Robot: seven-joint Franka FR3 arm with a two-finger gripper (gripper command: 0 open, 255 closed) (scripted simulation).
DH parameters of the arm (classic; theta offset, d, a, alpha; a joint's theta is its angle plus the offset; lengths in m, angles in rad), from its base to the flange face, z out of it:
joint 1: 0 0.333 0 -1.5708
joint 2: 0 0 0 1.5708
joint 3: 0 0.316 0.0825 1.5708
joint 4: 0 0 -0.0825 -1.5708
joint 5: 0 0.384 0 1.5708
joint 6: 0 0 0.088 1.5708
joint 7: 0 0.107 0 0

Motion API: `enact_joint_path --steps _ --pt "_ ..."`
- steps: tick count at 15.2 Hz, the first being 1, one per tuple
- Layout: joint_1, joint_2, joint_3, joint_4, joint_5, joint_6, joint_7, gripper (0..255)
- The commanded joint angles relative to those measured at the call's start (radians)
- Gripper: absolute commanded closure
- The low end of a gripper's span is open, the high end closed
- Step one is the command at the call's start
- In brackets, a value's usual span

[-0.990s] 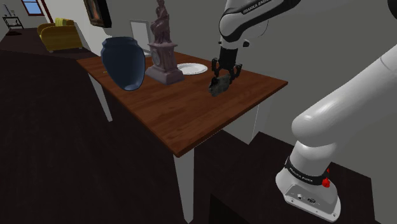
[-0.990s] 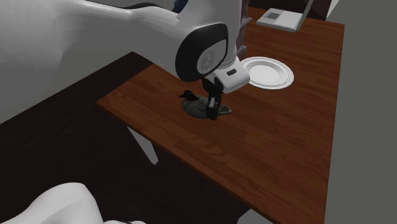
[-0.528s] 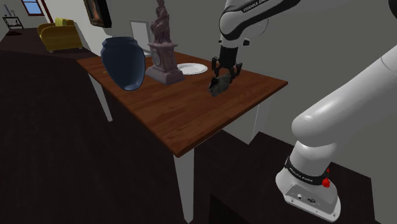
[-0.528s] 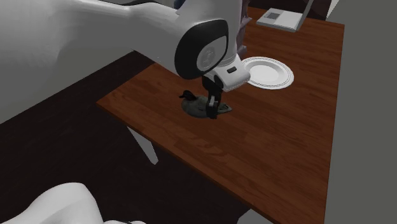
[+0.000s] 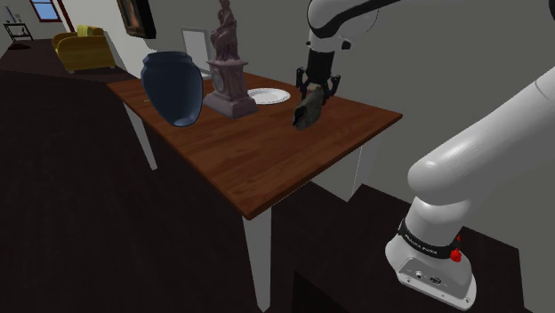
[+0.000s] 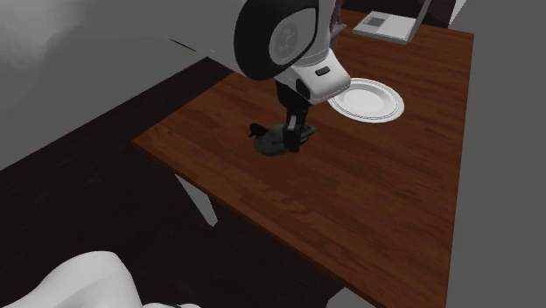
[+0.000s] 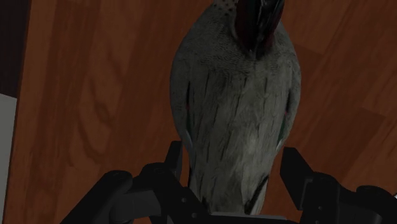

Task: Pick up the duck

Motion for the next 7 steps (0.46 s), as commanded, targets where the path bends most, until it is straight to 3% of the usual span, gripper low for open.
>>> enact_joint_path --steps 1,7 --pt "-0.001 -0.002 -0.003 0.028 -0.001 -0.03 -0.002 255" --pt "-0.002 -0.004 -0.006 0.082 -0.003 -0.086 -0.001 255"
